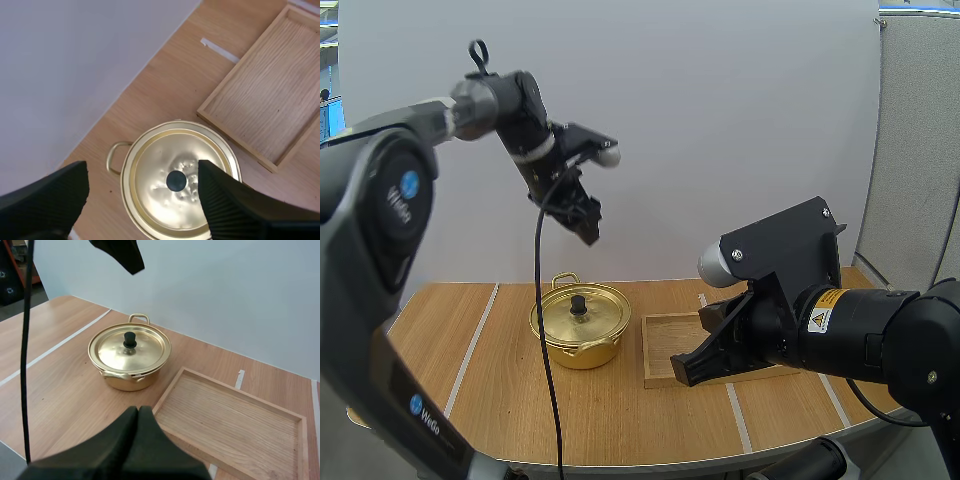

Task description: Open the pot, put the grape inside, and close it

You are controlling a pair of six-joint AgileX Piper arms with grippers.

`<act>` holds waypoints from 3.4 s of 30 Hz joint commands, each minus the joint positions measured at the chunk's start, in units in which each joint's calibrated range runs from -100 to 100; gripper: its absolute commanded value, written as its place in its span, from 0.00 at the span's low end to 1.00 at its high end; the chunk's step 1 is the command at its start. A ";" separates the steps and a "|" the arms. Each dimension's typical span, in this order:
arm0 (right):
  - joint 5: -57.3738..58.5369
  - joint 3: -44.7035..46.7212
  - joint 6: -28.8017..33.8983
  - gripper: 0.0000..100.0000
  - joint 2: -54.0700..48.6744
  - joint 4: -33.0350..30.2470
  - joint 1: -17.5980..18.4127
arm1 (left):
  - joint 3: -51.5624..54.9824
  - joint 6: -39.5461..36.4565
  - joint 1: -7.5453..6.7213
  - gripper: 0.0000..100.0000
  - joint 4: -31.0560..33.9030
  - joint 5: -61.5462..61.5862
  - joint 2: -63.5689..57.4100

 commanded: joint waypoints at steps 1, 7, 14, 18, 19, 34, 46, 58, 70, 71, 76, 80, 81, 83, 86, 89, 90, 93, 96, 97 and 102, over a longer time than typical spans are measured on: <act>-1.15 -0.10 -0.37 0.00 -0.38 0.11 -0.27 | -0.80 -1.54 -0.04 1.00 -0.82 0.14 -11.80; -1.15 -0.10 -0.37 0.00 -0.38 0.11 -0.27 | -0.80 -2.37 -0.04 1.00 1.92 0.14 -22.69; -1.15 -0.10 -0.37 0.00 -0.38 0.22 -0.27 | -0.80 -5.71 -0.04 1.00 4.52 0.14 -34.12; -1.15 -0.10 -0.37 0.00 -0.38 0.22 -0.27 | -0.80 -7.93 -0.04 1.00 4.78 0.14 -40.05; -1.15 -0.10 -0.37 0.00 -0.38 0.22 -0.27 | -0.80 -8.46 -0.04 1.00 4.78 0.14 -41.45; -0.96 -0.10 -0.37 0.00 -0.38 0.48 -0.27 | 14.20 -12.56 -0.04 0.00 4.78 0.14 -59.02; -4.30 -0.10 -0.37 0.00 -0.38 0.64 -3.02 | 41.36 -22.74 -0.04 0.00 2.73 -14.82 -77.39; -17.31 -0.10 -0.37 0.00 -0.38 1.95 -9.62 | 57.73 -40.10 0.54 0.00 4.01 -39.51 -84.84; -24.09 -0.10 -0.37 0.00 -7.40 1.93 -10.66 | 60.73 -39.66 2.05 0.00 7.05 -49.42 -94.04; -24.53 -0.10 -0.37 0.00 -8.22 2.09 -10.82 | 60.73 -39.66 2.20 0.00 7.05 -49.23 -94.62; -26.80 0.49 -0.37 0.00 -9.03 2.26 -11.15 | 61.03 -39.66 2.59 0.00 7.05 -48.28 -94.62; -28.53 3.12 -0.37 0.00 -9.03 2.47 -11.58 | 65.94 -39.66 2.74 0.00 7.19 -50.45 -94.62; -30.04 4.48 -0.37 0.00 -9.03 2.47 -11.76 | 68.08 -39.21 2.74 0.00 7.19 -52.44 -94.62; -34.61 7.70 -0.37 0.00 -9.03 2.74 -11.84 | 72.51 -36.72 2.74 0.00 7.19 -59.16 -94.62; -45.77 13.11 -0.37 0.00 -9.03 3.51 -11.87 | 79.45 -31.64 2.74 0.00 7.19 -74.55 -94.62; -51.90 17.24 -0.37 0.00 -9.03 3.03 -11.87 | 84.95 -30.74 2.74 0.00 7.19 -83.76 -94.62; -51.51 17.97 -0.37 0.00 -9.03 3.02 -11.87 | 86.31 -30.83 2.74 0.00 7.19 -85.32 -94.62; -46.82 19.73 -0.37 0.00 -9.03 2.55 -11.87 | 88.85 -30.96 2.74 0.00 6.97 -87.26 -94.62; -42.84 20.23 -0.37 0.00 -9.03 2.39 -11.87 | 89.94 -32.74 2.74 0.00 6.94 -87.26 -94.62; -42.84 20.55 -0.37 0.00 -9.03 2.39 -11.87 | 90.29 -33.44 2.74 0.00 6.94 -87.26 -94.62; -43.25 24.17 -0.37 0.00 -9.03 1.79 -11.87 | 91.47 -35.86 2.74 0.00 6.53 -87.73 -94.62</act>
